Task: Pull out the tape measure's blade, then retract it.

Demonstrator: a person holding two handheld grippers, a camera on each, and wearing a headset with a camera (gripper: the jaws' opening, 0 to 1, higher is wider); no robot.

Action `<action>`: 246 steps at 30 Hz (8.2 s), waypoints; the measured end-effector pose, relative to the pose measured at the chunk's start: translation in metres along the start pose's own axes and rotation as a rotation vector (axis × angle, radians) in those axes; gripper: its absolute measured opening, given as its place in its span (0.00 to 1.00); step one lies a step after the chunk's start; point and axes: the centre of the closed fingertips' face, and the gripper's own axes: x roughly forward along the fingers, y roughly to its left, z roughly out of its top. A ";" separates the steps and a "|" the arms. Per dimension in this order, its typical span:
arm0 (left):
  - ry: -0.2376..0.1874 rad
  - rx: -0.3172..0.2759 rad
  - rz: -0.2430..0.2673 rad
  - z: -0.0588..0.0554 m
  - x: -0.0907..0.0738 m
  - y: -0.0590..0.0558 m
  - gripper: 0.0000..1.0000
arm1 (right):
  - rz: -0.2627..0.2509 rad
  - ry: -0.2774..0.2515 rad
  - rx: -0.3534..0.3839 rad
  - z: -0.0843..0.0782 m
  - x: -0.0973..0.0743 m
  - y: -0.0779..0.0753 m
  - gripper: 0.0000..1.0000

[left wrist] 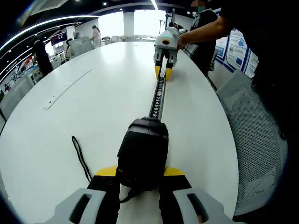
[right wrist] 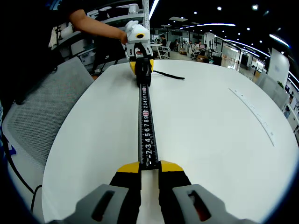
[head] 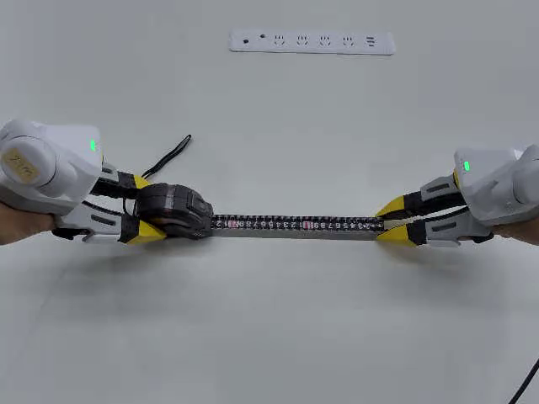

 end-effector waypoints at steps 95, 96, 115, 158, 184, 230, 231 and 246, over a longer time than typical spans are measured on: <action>-0.151 -0.208 0.253 0.017 -0.050 -0.008 1.00 | -0.411 -0.100 0.291 0.016 -0.061 0.002 1.00; -0.155 -0.209 0.260 0.017 -0.051 -0.010 1.00 | -0.419 -0.100 0.293 0.016 -0.063 0.003 1.00; -0.244 -0.332 0.373 0.015 -0.060 -0.041 1.00 | -0.515 -0.126 0.374 0.020 -0.071 0.035 1.00; -0.320 -0.493 0.563 0.031 -0.054 -0.091 1.00 | -0.656 -0.219 0.515 0.061 -0.040 0.083 1.00; -0.331 -0.551 0.619 0.029 -0.053 -0.093 1.00 | -0.674 -0.249 0.554 0.066 -0.038 0.085 1.00; -0.300 -0.697 0.793 0.028 -0.043 -0.056 1.00 | -0.405 -0.198 0.323 0.047 -0.038 0.062 0.78; -0.300 -0.701 0.795 0.028 -0.042 -0.055 1.00 | -0.405 -0.194 0.314 0.046 -0.038 0.060 0.77; -0.305 -0.731 0.823 0.027 -0.034 -0.035 0.98 | -0.296 -0.186 0.230 0.031 -0.038 0.027 0.65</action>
